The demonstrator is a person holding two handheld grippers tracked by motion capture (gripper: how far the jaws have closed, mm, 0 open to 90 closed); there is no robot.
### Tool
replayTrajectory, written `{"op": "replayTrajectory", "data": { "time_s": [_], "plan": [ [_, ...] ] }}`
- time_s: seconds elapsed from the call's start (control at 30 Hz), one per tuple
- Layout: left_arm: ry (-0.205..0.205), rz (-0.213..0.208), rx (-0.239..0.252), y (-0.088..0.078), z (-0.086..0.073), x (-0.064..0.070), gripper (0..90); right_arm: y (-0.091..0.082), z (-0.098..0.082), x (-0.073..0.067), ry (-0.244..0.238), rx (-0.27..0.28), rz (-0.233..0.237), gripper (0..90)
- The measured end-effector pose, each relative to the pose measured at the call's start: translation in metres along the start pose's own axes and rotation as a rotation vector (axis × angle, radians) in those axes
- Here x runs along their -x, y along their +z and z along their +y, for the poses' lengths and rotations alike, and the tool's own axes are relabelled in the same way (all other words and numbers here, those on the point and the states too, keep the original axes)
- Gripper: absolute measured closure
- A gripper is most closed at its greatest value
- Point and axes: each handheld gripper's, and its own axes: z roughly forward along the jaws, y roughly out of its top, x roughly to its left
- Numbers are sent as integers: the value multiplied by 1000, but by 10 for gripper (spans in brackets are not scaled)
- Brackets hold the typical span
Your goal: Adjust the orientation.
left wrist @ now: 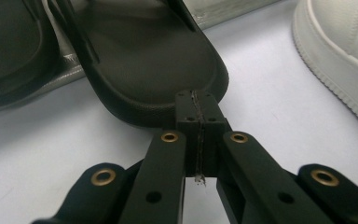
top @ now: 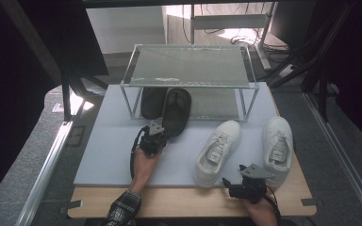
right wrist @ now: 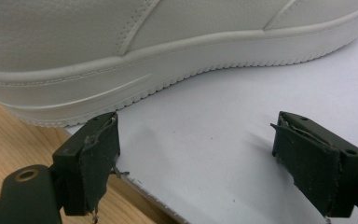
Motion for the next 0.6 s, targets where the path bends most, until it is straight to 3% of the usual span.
{"op": "replayTrajectory", "data": {
  "time_s": [0.6],
  "plan": [
    [-42, 53, -17, 29, 19, -16, 894, 0, 0, 0, 0, 0, 1, 151]
  ]
}}
